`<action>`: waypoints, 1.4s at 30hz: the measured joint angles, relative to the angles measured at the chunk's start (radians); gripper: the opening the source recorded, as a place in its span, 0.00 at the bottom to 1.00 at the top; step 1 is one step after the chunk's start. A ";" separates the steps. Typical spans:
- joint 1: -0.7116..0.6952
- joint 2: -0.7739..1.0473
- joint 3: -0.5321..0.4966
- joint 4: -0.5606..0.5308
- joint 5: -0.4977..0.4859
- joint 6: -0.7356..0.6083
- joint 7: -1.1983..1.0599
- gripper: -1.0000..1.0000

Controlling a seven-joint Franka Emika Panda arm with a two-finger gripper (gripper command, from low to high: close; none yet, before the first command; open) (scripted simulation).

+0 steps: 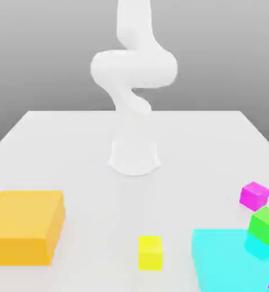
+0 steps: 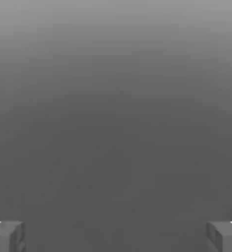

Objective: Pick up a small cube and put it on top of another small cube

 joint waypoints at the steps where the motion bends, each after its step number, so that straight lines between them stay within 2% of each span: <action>1: 0.036 0.033 0.001 -0.016 0.004 0.019 -0.047 0.50; 12: 0.371 0.366 0.055 -0.175 0.046 0.209 -0.528 0.50; 20: 0.556 0.606 0.153 -0.290 0.045 0.347 -0.853 0.50; 26: 0.693 0.790 0.220 -0.373 -0.052 0.452 -1.021 0.50; 32: 0.776 1.004 0.117 -0.349 -0.192 0.617 -0.951 0.50; 33: 0.791 1.030 0.100 -0.344 -0.203 0.639 -0.943 0.00; 39: 0.798 1.043 0.092 -0.342 -0.210 0.647 -0.937 0.00; 42: 0.771 0.978 0.127 -0.354 -0.174 0.595 -0.965 0.00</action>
